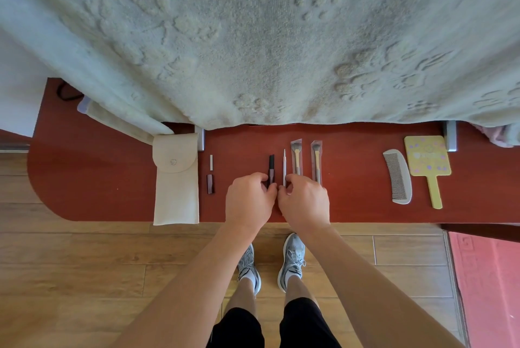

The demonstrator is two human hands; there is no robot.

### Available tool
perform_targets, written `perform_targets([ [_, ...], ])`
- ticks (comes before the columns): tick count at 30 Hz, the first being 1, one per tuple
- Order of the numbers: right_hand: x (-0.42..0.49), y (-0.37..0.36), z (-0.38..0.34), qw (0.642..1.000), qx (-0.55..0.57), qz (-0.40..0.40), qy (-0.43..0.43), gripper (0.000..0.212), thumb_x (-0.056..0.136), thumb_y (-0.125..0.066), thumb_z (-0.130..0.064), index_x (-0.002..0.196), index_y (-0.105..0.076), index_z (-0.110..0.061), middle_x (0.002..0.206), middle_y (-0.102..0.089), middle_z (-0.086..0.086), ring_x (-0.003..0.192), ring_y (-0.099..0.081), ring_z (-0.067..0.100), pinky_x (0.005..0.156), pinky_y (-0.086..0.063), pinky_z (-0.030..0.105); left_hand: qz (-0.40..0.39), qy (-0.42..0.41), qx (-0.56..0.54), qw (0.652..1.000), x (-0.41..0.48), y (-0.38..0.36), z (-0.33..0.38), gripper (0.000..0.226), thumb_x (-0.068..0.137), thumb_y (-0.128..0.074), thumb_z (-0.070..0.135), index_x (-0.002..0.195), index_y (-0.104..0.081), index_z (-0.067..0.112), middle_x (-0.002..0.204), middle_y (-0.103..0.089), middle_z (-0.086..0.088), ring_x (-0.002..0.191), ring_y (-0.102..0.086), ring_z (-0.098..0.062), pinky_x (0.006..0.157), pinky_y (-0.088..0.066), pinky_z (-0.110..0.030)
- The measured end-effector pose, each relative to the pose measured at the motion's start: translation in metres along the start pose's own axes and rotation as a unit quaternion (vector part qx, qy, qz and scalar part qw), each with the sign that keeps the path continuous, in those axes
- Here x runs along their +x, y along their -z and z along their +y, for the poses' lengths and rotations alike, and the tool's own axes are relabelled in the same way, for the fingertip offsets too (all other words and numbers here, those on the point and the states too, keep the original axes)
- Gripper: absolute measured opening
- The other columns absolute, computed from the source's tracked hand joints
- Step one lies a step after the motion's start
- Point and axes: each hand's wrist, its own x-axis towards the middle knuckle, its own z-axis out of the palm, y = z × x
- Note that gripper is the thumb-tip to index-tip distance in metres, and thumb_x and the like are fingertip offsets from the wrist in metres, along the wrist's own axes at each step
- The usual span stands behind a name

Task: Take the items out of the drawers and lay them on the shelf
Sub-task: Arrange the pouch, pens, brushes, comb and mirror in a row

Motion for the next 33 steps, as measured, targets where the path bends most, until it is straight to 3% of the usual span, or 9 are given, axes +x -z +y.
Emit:
perform_targets([
  [14,0.0,0.002,-0.001,0.999,0.017,0.023,0.017,0.019,0.093,-0.058,-0.027,0.096,-0.07,-0.013,0.076,-0.066,-0.001,0.065,-0.061,0.017,0.054,-0.035,0.022,0.002,0.008,-0.013,1.0,0.001,0.003,0.0,0.03,0.091,-0.069,0.035,0.112,-0.075,0.015,0.071,-0.073,0.007,0.065,-0.068,-0.008,0.071,-0.053,-0.019],
  [18,0.002,0.003,-0.003,0.999,0.02,0.041,0.021,0.02,0.093,-0.059,-0.029,0.09,-0.07,-0.013,0.067,-0.059,-0.007,0.052,-0.048,0.008,0.047,-0.027,0.014,0.012,0.014,-0.015,1.0,0.002,0.011,-0.002,0.033,0.091,-0.068,0.037,0.115,-0.073,0.014,0.076,-0.074,0.007,0.072,-0.07,-0.009,0.08,-0.058,-0.026],
  [25,0.007,0.008,-0.029,0.993,0.076,0.047,0.082,0.032,0.09,-0.065,-0.028,0.117,-0.067,-0.012,0.094,-0.068,-0.001,0.08,-0.063,0.014,0.07,-0.051,0.025,0.071,0.056,0.017,0.996,0.001,0.046,-0.025,0.033,0.089,-0.07,0.033,0.116,-0.072,0.014,0.089,-0.074,0.004,0.083,-0.068,-0.012,0.08,-0.048,-0.021],
  [28,0.014,0.002,-0.049,0.988,0.087,0.024,0.125,0.04,0.089,-0.066,-0.03,0.125,-0.063,-0.013,0.107,-0.067,0.0,0.09,-0.063,0.013,0.078,-0.049,0.023,0.09,0.095,0.029,0.991,-0.001,0.062,-0.04,0.028,0.089,-0.069,0.029,0.114,-0.073,0.016,0.091,-0.071,0.003,0.082,-0.066,-0.013,0.077,-0.053,-0.028],
  [33,0.029,-0.008,-0.084,0.986,0.078,-0.022,0.144,0.037,0.091,-0.063,-0.029,0.125,-0.063,-0.014,0.105,-0.068,0.001,0.092,-0.063,0.016,0.08,-0.049,0.026,0.086,0.14,0.027,0.986,-0.002,0.077,-0.06,0.012,0.089,-0.067,0.025,0.089,-0.076,0.017,0.077,-0.073,0.003,0.071,-0.068,-0.016,0.066,-0.056,-0.032],
])
